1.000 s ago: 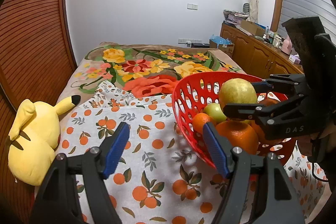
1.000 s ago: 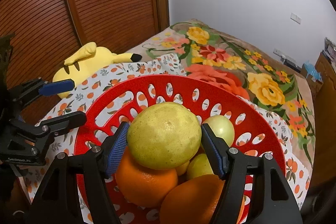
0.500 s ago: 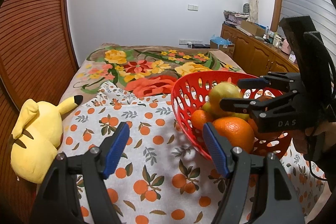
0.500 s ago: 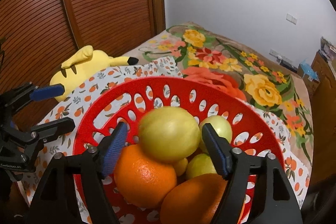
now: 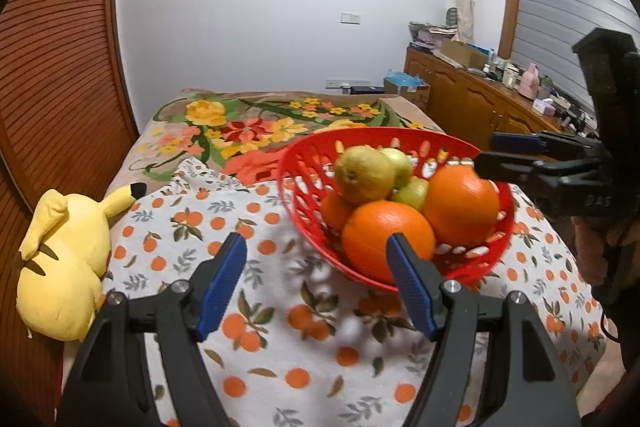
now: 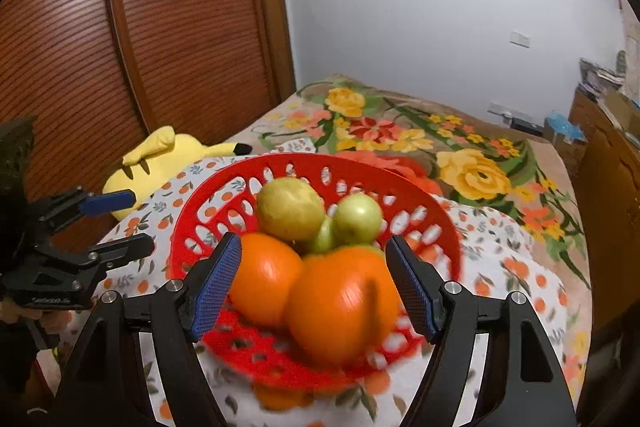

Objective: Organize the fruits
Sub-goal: 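Lower the yellow pomelo into the red basket and open the right tool, then move the left tool to another tangerine while the right tool moves to a tangerine, then close the left tool on its tangerine while the right tool closes on another tangerine, then carry both tangerines over the red basket with the left and right tools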

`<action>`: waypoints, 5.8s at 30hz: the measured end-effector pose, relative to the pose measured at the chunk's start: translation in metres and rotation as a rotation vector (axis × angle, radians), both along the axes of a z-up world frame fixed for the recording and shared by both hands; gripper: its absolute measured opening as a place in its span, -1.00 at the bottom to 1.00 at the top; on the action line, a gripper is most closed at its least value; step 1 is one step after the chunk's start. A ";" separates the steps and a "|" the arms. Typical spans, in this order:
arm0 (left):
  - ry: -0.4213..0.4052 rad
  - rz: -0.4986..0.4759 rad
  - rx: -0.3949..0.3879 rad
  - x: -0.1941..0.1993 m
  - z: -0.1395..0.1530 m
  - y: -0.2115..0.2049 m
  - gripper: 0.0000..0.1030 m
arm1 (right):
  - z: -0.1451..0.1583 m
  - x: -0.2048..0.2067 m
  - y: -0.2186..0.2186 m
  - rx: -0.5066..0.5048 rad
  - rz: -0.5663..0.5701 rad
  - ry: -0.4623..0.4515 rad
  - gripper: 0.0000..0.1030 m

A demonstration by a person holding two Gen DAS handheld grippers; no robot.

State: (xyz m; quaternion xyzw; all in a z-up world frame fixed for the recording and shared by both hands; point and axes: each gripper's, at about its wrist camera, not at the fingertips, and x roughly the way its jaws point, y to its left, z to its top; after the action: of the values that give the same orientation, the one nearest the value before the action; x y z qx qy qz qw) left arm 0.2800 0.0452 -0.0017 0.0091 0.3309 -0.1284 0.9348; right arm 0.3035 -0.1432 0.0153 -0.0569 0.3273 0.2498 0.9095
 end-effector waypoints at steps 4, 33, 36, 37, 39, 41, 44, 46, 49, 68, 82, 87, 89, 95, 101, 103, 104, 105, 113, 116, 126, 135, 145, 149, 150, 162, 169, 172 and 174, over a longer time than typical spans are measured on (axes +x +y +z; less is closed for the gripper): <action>-0.002 -0.025 -0.003 -0.013 -0.001 -0.013 0.40 | 0.004 -0.023 -0.020 0.008 -0.032 -0.019 0.48; 0.173 -0.215 0.024 -0.024 -0.072 -0.108 0.40 | -0.065 -0.065 -0.088 0.004 -0.155 0.074 0.32; 0.185 -0.225 0.022 -0.021 -0.076 -0.114 0.40 | -0.069 -0.064 -0.091 -0.004 -0.155 0.079 0.29; 0.188 -0.228 0.021 -0.020 -0.077 -0.116 0.34 | -0.070 -0.064 -0.091 -0.003 -0.156 0.082 0.28; 0.197 -0.233 0.018 -0.017 -0.080 -0.119 0.25 | -0.072 -0.064 -0.094 -0.001 -0.159 0.088 0.26; 0.208 -0.236 0.020 -0.015 -0.083 -0.122 0.23 | -0.075 -0.063 -0.096 0.000 -0.160 0.092 0.26; 0.221 -0.243 0.028 -0.011 -0.088 -0.128 0.21 | -0.078 -0.063 -0.096 0.000 -0.158 0.101 0.26; 0.226 -0.246 0.031 -0.008 -0.091 -0.132 0.21 | -0.080 -0.063 -0.095 -0.004 -0.155 0.104 0.26; 0.237 -0.236 0.045 -0.003 -0.095 -0.136 0.21 | -0.082 -0.064 -0.093 -0.009 -0.149 0.109 0.26; 0.234 -0.209 0.006 -0.020 -0.094 -0.112 -0.14 | -0.098 -0.045 -0.055 -0.045 -0.048 0.148 -0.02; 0.200 -0.171 -0.022 -0.043 -0.083 -0.064 -0.14 | -0.109 -0.019 -0.021 -0.037 0.016 0.189 -0.18; 0.196 -0.162 -0.026 -0.038 -0.079 -0.072 -0.14 | -0.115 -0.020 -0.011 -0.041 0.045 0.206 -0.33; 0.193 -0.159 -0.025 -0.038 -0.079 -0.070 -0.14 | -0.116 -0.021 -0.007 -0.052 0.050 0.197 -0.35; 0.182 -0.154 -0.029 -0.042 -0.075 -0.068 -0.14 | -0.115 -0.030 -0.008 -0.055 0.056 0.197 -0.38; 0.158 -0.158 -0.031 -0.050 -0.065 -0.066 -0.14 | -0.109 -0.053 -0.019 -0.035 0.046 0.176 -0.38; 0.147 -0.159 -0.034 -0.053 -0.061 -0.065 -0.14 | -0.104 -0.062 -0.022 -0.035 0.046 0.162 -0.38; 0.142 -0.160 -0.036 -0.054 -0.058 -0.065 -0.14 | -0.102 -0.066 -0.022 -0.037 0.045 0.153 -0.38; 0.137 -0.160 -0.037 -0.056 -0.056 -0.065 -0.14 | -0.099 -0.070 -0.024 -0.038 0.044 0.144 -0.38; 0.088 -0.169 -0.047 -0.065 -0.032 -0.067 -0.14 | -0.074 -0.090 -0.033 -0.023 0.044 0.085 -0.38; 0.067 -0.170 -0.051 -0.068 -0.022 -0.067 -0.14 | -0.061 -0.095 -0.033 -0.020 0.045 0.055 -0.38; 0.027 -0.156 -0.049 -0.060 -0.003 -0.059 -0.14 | -0.026 -0.093 -0.026 -0.008 0.061 -0.020 -0.38; 0.016 -0.114 -0.041 -0.040 0.004 -0.042 -0.14 | -0.019 -0.072 -0.006 -0.002 0.096 -0.031 -0.38; 0.028 -0.078 -0.037 -0.017 -0.002 -0.028 -0.14 | -0.034 -0.049 0.011 0.005 0.106 0.016 -0.35; 0.040 -0.066 -0.039 -0.007 -0.006 -0.022 -0.14 | -0.036 -0.044 0.016 0.006 0.106 0.021 -0.32; 0.041 -0.063 -0.038 -0.004 -0.007 -0.021 -0.14 | -0.036 -0.043 0.015 0.016 0.106 0.021 -0.32; 0.044 -0.041 -0.009 0.028 -0.007 -0.016 -0.14 | -0.026 -0.041 0.007 0.041 0.086 -0.005 -0.32; 0.053 -0.032 0.014 0.048 -0.010 -0.016 -0.14 | -0.019 -0.035 0.001 0.054 0.064 -0.025 -0.32; 0.055 -0.030 0.017 0.054 -0.010 -0.017 -0.13 | -0.016 -0.032 0.000 0.059 0.064 -0.032 -0.32; 0.054 -0.028 0.022 0.059 -0.011 -0.018 -0.13 | -0.015 -0.030 0.000 0.060 0.063 -0.035 -0.32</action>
State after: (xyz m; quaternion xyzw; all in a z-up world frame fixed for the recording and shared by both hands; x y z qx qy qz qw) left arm 0.3392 0.0272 -0.0126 0.0208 0.3573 -0.1380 0.9235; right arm 0.2731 -0.1433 0.0001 -0.0443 0.3016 0.2869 0.9082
